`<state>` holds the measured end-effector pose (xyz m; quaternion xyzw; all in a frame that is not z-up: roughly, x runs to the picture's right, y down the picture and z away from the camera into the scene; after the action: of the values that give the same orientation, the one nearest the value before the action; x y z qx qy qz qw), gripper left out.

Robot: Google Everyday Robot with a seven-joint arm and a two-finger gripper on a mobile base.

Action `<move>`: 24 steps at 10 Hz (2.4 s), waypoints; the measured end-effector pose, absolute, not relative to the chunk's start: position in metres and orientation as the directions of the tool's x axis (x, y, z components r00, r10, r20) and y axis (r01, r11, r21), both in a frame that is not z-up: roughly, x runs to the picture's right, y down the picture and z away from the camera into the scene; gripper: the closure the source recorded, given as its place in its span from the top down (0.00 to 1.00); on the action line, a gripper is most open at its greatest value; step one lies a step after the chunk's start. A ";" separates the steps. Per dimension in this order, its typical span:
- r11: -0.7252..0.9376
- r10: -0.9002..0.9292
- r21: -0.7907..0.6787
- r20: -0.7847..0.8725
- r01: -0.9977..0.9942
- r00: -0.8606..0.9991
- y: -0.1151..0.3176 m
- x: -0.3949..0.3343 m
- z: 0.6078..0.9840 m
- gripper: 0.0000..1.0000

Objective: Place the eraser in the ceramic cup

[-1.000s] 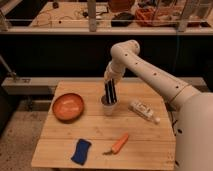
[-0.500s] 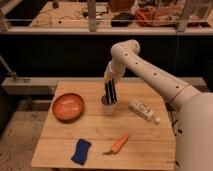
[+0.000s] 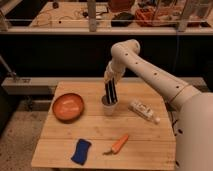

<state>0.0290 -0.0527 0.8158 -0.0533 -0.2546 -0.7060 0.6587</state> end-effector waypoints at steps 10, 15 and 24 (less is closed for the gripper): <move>-0.032 -0.902 0.308 0.400 0.951 -0.160 -0.054 0.029 0.814 0.21; -0.045 -0.902 0.316 0.394 0.948 -0.174 -0.057 0.029 0.811 0.29; -0.064 -0.902 0.330 0.384 0.942 -0.196 -0.061 0.029 0.809 0.09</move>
<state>0.0295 -0.0610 0.8085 -0.0382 -0.2596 -0.7283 0.6330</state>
